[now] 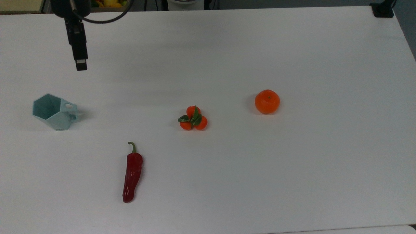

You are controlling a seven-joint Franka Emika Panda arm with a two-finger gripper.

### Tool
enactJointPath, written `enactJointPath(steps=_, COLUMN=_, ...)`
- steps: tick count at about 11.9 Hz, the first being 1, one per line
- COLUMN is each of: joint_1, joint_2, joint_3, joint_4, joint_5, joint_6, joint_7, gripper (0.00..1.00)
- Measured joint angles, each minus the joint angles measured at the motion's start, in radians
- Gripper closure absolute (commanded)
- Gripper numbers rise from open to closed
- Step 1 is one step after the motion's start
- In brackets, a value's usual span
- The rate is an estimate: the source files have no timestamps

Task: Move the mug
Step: 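Move the gripper over the teal mug and lower it to the rim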

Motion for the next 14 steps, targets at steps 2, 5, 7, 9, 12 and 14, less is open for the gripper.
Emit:
enactJointPath(steps=2, joint_1=-0.016, joint_2=0.050, joint_3=-0.006, joint_4=0.000, joint_5=0.000, joint_6=0.038, joint_7=0.000, gripper=0.01)
enactJointPath(steps=5, joint_1=-0.029, joint_2=0.122, joint_3=-0.007, joint_4=0.001, joint_5=0.000, joint_6=0.096, joint_7=0.000, gripper=0.01)
enactJointPath(steps=7, joint_1=-0.032, joint_2=0.157, joint_3=-0.008, joint_4=0.002, joint_5=-0.004, joint_6=0.122, joint_7=0.001, gripper=0.03)
enactJointPath(steps=9, joint_1=-0.036, joint_2=0.193, joint_3=-0.016, joint_4=0.002, joint_5=-0.027, joint_6=0.150, joint_7=0.003, gripper=0.05)
enactJointPath(steps=12, joint_1=-0.053, joint_2=0.244, joint_3=-0.021, joint_4=0.002, joint_5=-0.038, joint_6=0.196, joint_7=0.003, gripper=0.11)
enactJointPath(steps=14, joint_1=-0.064, joint_2=0.269, joint_3=-0.021, joint_4=0.003, joint_5=-0.059, joint_6=0.211, joint_7=0.003, gripper=0.16)
